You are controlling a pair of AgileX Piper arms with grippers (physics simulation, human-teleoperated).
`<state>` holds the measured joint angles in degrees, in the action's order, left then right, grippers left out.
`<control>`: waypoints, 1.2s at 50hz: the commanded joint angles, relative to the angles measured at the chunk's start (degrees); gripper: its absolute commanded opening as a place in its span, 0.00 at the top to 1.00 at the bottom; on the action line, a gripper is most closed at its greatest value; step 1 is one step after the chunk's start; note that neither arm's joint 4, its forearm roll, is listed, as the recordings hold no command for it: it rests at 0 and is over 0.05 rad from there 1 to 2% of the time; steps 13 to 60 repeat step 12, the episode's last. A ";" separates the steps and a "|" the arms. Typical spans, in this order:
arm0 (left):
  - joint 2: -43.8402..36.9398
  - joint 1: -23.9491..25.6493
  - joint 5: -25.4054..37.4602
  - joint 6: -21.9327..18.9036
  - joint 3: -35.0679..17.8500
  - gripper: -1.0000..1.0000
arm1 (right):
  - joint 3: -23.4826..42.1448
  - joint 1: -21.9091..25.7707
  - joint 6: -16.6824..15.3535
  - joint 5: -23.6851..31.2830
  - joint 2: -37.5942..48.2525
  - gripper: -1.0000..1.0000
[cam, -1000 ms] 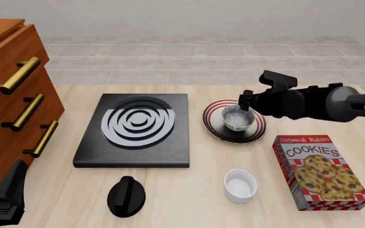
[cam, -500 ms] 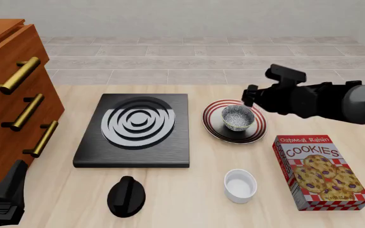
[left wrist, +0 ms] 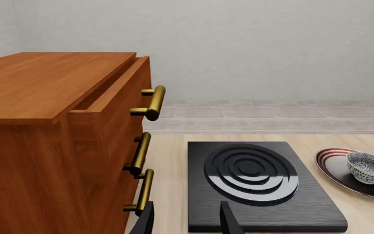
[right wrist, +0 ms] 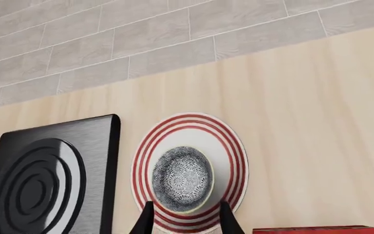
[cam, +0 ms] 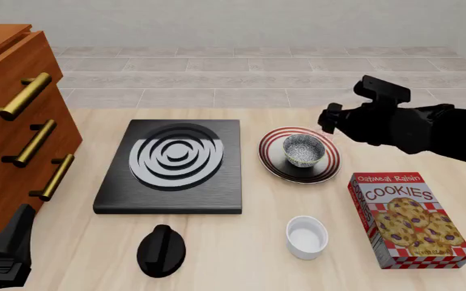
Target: Pick the akita bowl next to the ramekin and place it on the plate.
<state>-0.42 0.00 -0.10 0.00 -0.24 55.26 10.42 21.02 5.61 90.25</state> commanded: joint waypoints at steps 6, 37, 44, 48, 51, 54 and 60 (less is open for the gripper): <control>0.00 0.00 0.00 0.00 0.00 0.00 | -2.01 -0.87 0.45 0.70 -3.59 0.00; 0.00 0.00 0.00 0.00 0.00 0.00 | -3.00 -1.12 0.77 0.77 -4.94 0.00; 0.00 0.00 0.00 0.00 0.00 0.00 | -3.00 -1.12 0.77 0.77 -4.94 0.00; 0.00 0.00 0.00 0.00 0.00 0.00 | -3.00 -1.12 0.77 0.77 -4.94 0.00; 0.00 0.00 0.00 0.00 0.00 0.00 | -3.00 -1.12 0.77 0.77 -4.94 0.00; 0.00 0.00 0.00 0.00 0.00 0.00 | -3.00 -1.12 0.77 0.77 -4.94 0.00; 0.00 0.00 0.00 0.00 0.00 0.00 | -3.00 -1.12 0.77 0.77 -4.94 0.00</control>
